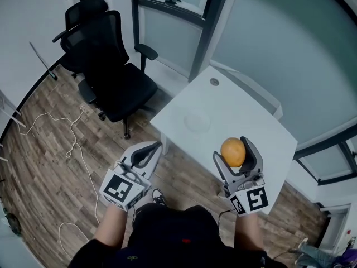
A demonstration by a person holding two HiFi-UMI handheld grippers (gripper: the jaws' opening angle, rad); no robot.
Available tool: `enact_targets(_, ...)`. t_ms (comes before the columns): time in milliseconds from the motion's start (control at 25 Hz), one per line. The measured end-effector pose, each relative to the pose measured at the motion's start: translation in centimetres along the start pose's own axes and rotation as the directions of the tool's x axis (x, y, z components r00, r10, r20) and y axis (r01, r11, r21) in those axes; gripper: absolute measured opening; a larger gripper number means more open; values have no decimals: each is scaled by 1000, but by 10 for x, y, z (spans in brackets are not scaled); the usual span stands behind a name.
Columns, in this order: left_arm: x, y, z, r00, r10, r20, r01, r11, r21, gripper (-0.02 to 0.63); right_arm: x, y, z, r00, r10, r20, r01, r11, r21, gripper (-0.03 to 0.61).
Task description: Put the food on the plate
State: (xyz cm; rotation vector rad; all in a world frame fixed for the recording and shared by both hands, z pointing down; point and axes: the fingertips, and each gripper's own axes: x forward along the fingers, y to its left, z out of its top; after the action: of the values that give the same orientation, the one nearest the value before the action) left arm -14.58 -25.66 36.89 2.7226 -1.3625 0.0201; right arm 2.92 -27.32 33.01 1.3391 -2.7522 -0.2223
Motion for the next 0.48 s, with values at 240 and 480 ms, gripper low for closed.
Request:
enact_targets(240, 25, 26, -10, 1000, -15, -2, 15, 1000, -24, 25, 32, -20, -25, 998, -16, -56, 16, 1000, 9, 377)
enact_targets(480, 60, 39, -35, 998, 32, -48, -34, 998, -51, 25, 71, -56, -78, 994, -2, -110, 8, 998, 55, 377)
